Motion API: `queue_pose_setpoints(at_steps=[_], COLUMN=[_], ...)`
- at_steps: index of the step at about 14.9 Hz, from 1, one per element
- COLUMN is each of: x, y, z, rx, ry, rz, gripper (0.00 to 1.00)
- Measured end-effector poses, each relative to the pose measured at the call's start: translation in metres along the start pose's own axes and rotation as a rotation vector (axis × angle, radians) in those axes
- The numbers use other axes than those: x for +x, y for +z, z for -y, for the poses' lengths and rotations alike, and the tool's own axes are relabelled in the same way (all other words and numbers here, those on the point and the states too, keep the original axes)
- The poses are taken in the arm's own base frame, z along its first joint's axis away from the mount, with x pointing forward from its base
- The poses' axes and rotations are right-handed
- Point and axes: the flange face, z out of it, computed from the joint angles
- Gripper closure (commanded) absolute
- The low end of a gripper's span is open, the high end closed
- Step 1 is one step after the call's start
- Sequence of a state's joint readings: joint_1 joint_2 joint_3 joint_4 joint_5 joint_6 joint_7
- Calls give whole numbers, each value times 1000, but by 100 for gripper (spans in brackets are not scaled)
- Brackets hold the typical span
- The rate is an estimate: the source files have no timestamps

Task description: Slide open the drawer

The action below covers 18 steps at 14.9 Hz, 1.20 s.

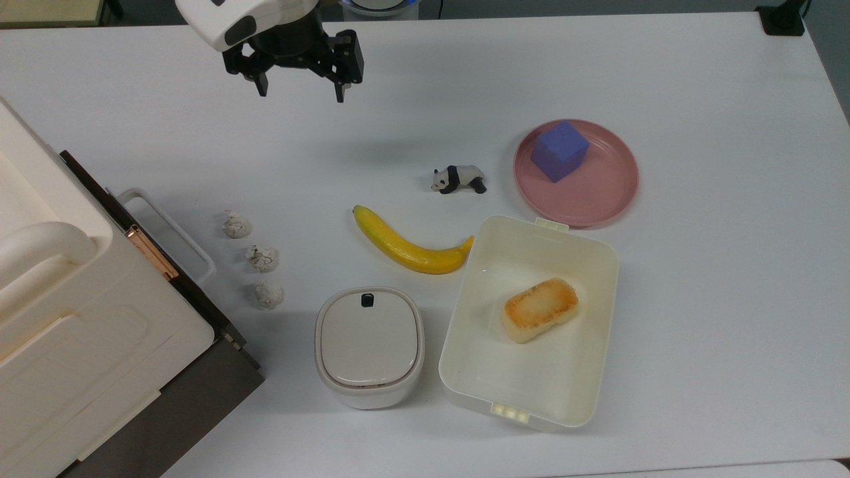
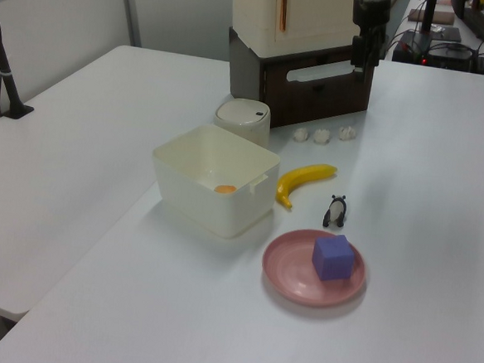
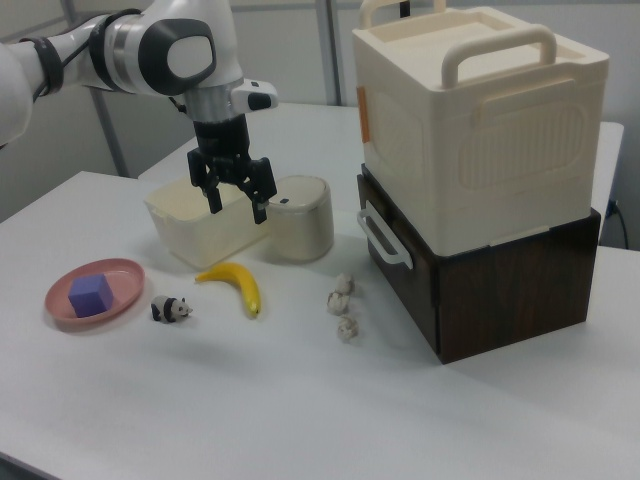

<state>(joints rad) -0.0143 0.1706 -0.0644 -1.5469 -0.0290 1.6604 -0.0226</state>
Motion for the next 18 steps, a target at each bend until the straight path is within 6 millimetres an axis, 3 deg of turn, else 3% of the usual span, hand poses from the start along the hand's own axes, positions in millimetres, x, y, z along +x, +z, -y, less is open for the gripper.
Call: queue_pose_setpoints(at_steps=[4, 18], x=[2, 7], y=[4, 17], z=[-1, 11], rx=[-17, -15], ry=[-86, -114], rz=[9, 29], gripper=[0, 2])
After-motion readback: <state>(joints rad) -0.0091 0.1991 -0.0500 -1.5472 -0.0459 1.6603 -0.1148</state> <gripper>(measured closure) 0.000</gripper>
